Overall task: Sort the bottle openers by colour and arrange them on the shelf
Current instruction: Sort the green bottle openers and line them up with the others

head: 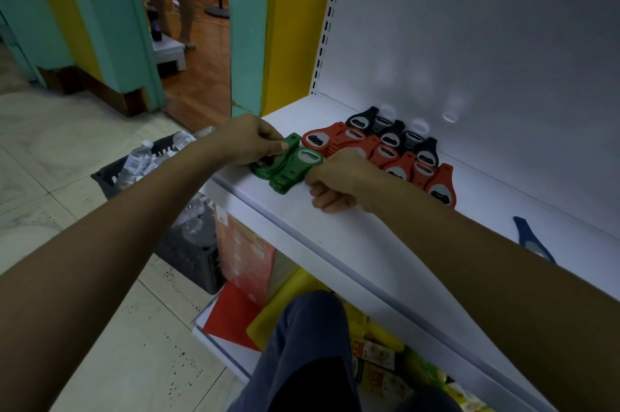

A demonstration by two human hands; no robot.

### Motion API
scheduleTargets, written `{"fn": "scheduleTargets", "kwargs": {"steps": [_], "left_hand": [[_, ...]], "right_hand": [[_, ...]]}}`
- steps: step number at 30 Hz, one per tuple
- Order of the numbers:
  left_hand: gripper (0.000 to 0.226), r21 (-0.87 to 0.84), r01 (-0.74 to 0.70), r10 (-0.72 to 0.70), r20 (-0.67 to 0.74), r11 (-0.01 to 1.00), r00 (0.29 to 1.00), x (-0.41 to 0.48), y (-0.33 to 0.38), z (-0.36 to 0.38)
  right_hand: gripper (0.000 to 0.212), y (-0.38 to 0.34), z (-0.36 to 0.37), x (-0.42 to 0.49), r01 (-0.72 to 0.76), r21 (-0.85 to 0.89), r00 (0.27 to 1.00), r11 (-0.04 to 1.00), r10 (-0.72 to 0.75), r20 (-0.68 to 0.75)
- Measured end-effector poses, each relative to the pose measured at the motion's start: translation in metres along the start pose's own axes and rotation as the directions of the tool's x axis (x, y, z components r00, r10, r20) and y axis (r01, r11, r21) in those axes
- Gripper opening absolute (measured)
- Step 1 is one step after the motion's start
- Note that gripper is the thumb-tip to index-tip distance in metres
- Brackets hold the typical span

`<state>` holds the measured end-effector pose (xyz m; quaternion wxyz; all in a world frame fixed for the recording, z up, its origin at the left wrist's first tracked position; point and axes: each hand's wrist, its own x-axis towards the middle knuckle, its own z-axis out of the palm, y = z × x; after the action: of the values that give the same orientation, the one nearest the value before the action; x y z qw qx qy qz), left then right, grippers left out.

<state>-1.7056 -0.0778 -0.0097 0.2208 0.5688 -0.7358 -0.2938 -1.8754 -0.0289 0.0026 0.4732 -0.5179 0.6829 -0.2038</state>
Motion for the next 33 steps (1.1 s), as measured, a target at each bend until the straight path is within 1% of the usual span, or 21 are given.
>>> {"fn": "scheduleTargets", "kwargs": {"steps": [4, 6, 7, 9, 12, 14, 17, 21, 22, 25, 26, 28, 30, 33], "left_hand": [[0.028, -0.012, 0.009, -0.009, 0.009, 1.0, 1.0, 0.0, 0.001, 0.0], [0.028, -0.005, 0.003, -0.003, 0.01, 1.0, 1.0, -0.001, 0.001, 0.0], [0.027, -0.002, 0.0, 0.0, 0.007, 1.0, 1.0, -0.001, 0.0, 0.0], [0.027, -0.006, -0.001, 0.001, 0.006, 1.0, 1.0, -0.001, 0.0, 0.001], [0.028, -0.005, 0.004, -0.004, 0.009, 1.0, 1.0, -0.001, 0.0, 0.0], [0.028, 0.005, 0.002, -0.002, 0.01, 1.0, 1.0, -0.001, 0.0, 0.001], [0.029, 0.017, 0.0, 0.0, 0.017, 1.0, 1.0, -0.002, 0.001, 0.0], [0.028, 0.022, 0.0, 0.0, 0.012, 1.0, 1.0, -0.001, 0.001, -0.001], [0.028, 0.019, 0.002, -0.002, 0.013, 1.0, 1.0, -0.001, 0.001, -0.001], [0.027, 0.011, 0.004, -0.004, 0.015, 1.0, 1.0, -0.002, -0.001, -0.001], [0.027, 0.007, 0.005, -0.005, 0.013, 1.0, 1.0, -0.003, -0.001, 0.0], [0.026, -0.007, 0.009, -0.009, 0.011, 1.0, 1.0, -0.003, 0.0, 0.0], [0.027, -0.013, 0.013, -0.013, 0.013, 1.0, 1.0, -0.002, 0.0, 0.0], [0.028, -0.016, 0.019, -0.019, 0.013, 1.0, 1.0, -0.002, 0.001, 0.0]], "right_hand": [[0.019, 0.001, 0.002, 0.003, 0.038, -0.013, 0.999, 0.999, -0.038, 0.002], [0.02, 0.004, 0.0, 0.003, 0.07, -0.009, 0.997, 0.998, -0.07, 0.034], [0.021, 0.005, -0.001, 0.003, 0.094, -0.033, 0.994, 0.995, -0.092, 0.058], [0.021, 0.006, -0.001, 0.0, 0.153, -0.152, 0.985, 0.976, -0.137, 0.107], [0.035, 0.006, 0.004, -0.002, 0.258, -0.35, 0.963, 0.9, -0.213, 0.162], [0.045, 0.006, 0.01, 0.0, 0.319, -0.413, 0.947, 0.853, -0.273, 0.167], [0.042, 0.002, 0.016, 0.003, 0.372, -0.513, 0.928, 0.773, -0.329, 0.177], [0.04, -0.006, 0.019, 0.007, 0.407, -0.588, 0.905, 0.699, -0.398, 0.152], [0.041, -0.005, 0.019, 0.007, 0.412, -0.61, 0.899, 0.676, -0.409, 0.155], [0.049, 0.0, 0.015, 0.006, 0.414, -0.713, 0.877, 0.566, -0.457, 0.146], [0.051, 0.002, 0.014, 0.006, 0.407, -0.731, 0.874, 0.548, -0.466, 0.138], [0.049, 0.005, 0.013, 0.009, 0.403, -0.727, 0.88, 0.556, -0.454, 0.14], [0.041, 0.005, 0.013, 0.012, 0.397, -0.713, 0.89, 0.578, -0.431, 0.146], [0.037, 0.006, 0.011, 0.014, 0.42, -0.651, 0.89, 0.632, -0.427, 0.16]]}}
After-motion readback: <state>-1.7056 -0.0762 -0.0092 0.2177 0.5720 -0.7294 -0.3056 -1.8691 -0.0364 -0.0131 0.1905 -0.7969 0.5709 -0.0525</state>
